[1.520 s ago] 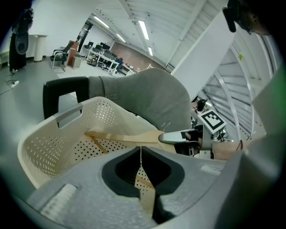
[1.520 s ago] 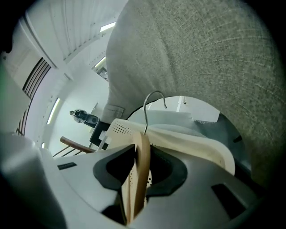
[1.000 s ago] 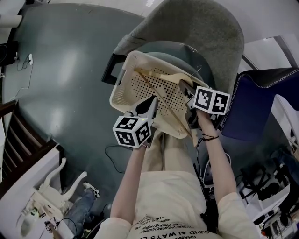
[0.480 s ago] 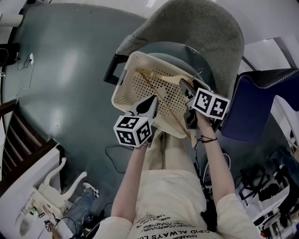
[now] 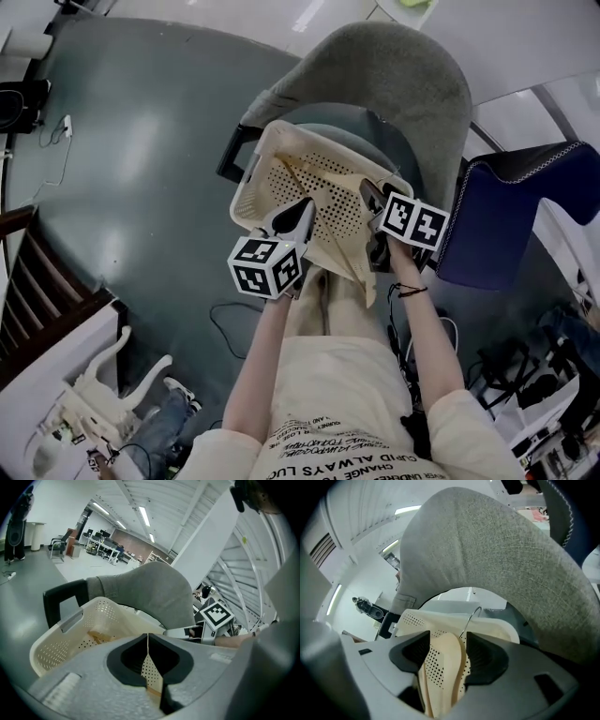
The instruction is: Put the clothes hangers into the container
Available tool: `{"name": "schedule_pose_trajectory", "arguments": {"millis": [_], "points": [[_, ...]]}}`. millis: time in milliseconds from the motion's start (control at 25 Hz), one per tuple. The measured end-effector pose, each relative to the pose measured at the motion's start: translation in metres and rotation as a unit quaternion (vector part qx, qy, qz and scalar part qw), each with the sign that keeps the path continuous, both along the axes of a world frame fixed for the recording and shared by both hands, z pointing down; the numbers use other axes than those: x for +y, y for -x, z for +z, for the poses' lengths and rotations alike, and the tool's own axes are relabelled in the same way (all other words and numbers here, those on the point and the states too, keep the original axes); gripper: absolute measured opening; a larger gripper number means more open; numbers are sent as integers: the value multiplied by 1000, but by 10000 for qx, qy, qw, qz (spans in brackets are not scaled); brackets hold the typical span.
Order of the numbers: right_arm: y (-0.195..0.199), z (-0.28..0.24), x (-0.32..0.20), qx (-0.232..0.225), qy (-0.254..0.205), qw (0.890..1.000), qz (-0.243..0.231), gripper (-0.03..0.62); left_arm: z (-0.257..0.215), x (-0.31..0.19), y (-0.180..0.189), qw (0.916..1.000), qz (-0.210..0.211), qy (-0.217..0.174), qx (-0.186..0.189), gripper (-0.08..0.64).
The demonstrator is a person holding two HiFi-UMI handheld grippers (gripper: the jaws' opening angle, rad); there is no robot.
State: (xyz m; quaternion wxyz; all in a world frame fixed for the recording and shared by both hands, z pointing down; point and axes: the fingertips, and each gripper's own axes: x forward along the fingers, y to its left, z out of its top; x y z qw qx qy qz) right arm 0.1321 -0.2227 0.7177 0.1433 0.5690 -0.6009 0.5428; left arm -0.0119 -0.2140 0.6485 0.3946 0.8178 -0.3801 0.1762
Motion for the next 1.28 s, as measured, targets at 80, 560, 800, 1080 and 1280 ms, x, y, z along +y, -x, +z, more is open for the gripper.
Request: {"name": "schedule_pose_trajectory", "arguments": {"millis": [80,560,800,1080,1280], "points": [[-2,-2,6,79,134,9999,-50,221,-4,3,0,10000,24,-15,9,25],[20,-65,14,169,-641,9931,-970,18,-59,17,-5,9981,311,-513,163,26],[32,-113,20,209,-1270,9815,-1415,11,-101,13,-7,9934,569,-970,228,26],[35,-174,15,164,-1963,9681,-1547,5,-149,0,-1,9864,618,-1498,277,26],[34,-213,16,198,-2354,9594,-1542,5,-181,0,1,9807,654,-1814,333,25]]}}
